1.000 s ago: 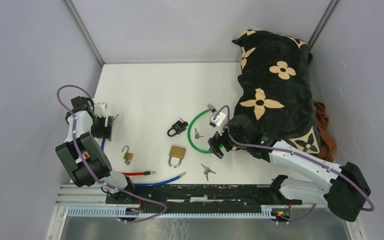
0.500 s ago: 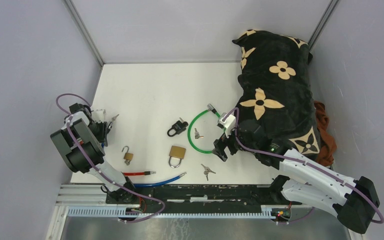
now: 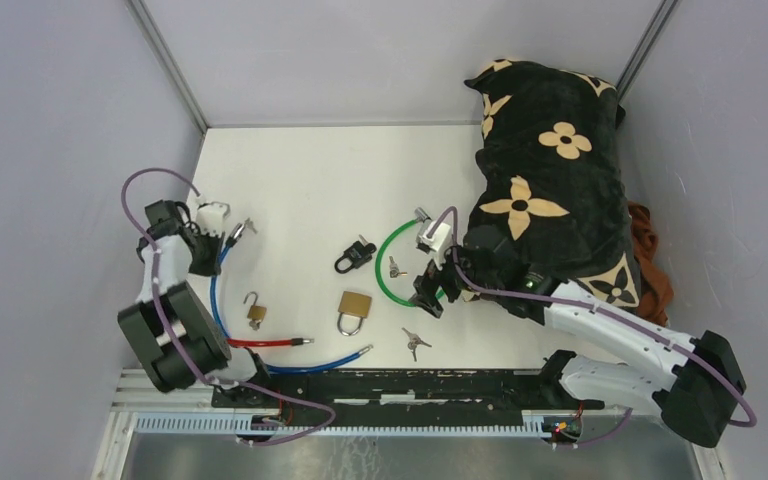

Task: Lock with the key
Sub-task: Pick up the lock from the center of the board.

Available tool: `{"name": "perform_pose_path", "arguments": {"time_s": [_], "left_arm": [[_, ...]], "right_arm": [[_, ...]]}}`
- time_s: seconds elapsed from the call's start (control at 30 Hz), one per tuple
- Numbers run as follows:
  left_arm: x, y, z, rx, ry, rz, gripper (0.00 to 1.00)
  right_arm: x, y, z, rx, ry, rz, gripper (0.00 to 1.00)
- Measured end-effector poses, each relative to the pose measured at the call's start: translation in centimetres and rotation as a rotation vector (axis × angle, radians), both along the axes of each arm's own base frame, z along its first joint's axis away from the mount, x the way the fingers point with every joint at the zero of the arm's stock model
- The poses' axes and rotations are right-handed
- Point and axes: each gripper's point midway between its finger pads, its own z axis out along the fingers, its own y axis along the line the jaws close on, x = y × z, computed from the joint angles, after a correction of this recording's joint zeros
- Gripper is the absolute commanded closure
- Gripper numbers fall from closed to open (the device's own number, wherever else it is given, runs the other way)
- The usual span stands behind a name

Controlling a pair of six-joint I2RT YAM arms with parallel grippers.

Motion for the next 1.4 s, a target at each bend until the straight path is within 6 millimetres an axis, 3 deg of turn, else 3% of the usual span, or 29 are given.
{"name": "perform_pose_path", "arguments": {"time_s": [0.03, 0.1, 0.23, 0.3, 0.37, 0.5, 0.6, 0.67, 0.87, 1.03, 1.2, 1.27, 1.3, 1.4], "left_arm": [[0.3, -0.3, 1.5, 0.034, -0.05, -0.035, 0.98], [1.6, -2.8, 4.6, 0.112, -0.162, -0.188, 0.98], [2.4, -7.4, 9.7, 0.242, -0.32, -0.468, 0.98], [2.7, -8.9, 11.0, 0.274, -0.329, -0.57, 0.98], [3.4, -9.9, 11.5, 0.321, -0.326, -0.663, 0.98], [4.3, -15.2, 12.7, 0.457, -0.386, -0.973, 0.98], [3.7, -19.5, 14.4, 0.556, -0.529, -1.192, 0.98], [1.8, -22.0, 15.9, 0.667, -0.68, -1.354, 0.98], [0.6, -23.0, 15.4, 0.798, -0.77, -1.492, 0.98], [0.3, -23.6, 14.4, 0.847, -0.779, -1.575, 0.98], [0.5, -23.8, 14.8, 0.861, -0.799, -1.58, 0.98], [0.5, -23.9, 15.0, 0.864, -0.811, -1.576, 0.98], [0.4, -23.9, 15.0, 0.866, -0.815, -1.574, 0.98], [0.3, -23.9, 15.1, 0.87, -0.832, -1.568, 0.98]], "right_arm": [[0.4, 0.6, 0.6, 0.004, -0.014, 0.018, 0.02], [1.6, 1.9, 2.4, 0.012, -0.06, 0.041, 0.02], [5.3, 5.0, 8.3, 0.068, -0.182, 0.068, 0.02], [7.5, 6.2, 11.2, 0.122, -0.225, 0.073, 0.02], [9.1, 6.7, 12.9, 0.174, -0.229, 0.076, 0.02], [13.0, 7.2, 14.5, 0.244, -0.187, 0.042, 0.09], [14.4, 8.5, 14.1, 0.271, -0.123, 0.053, 0.18], [14.2, 10.1, 12.2, 0.283, -0.029, 0.086, 0.19], [11.3, 14.4, 6.5, 0.245, 0.166, 0.184, 0.18], [8.8, 18.8, 5.4, 0.247, 0.231, 0.282, 0.19], [7.7, 19.9, 4.8, 0.24, 0.254, 0.307, 0.21], [7.7, 20.0, 4.2, 0.233, 0.262, 0.306, 0.27], [7.6, 20.1, 3.9, 0.229, 0.267, 0.308, 0.35], [7.1, 20.5, 3.0, 0.218, 0.296, 0.328, 0.72]]}}
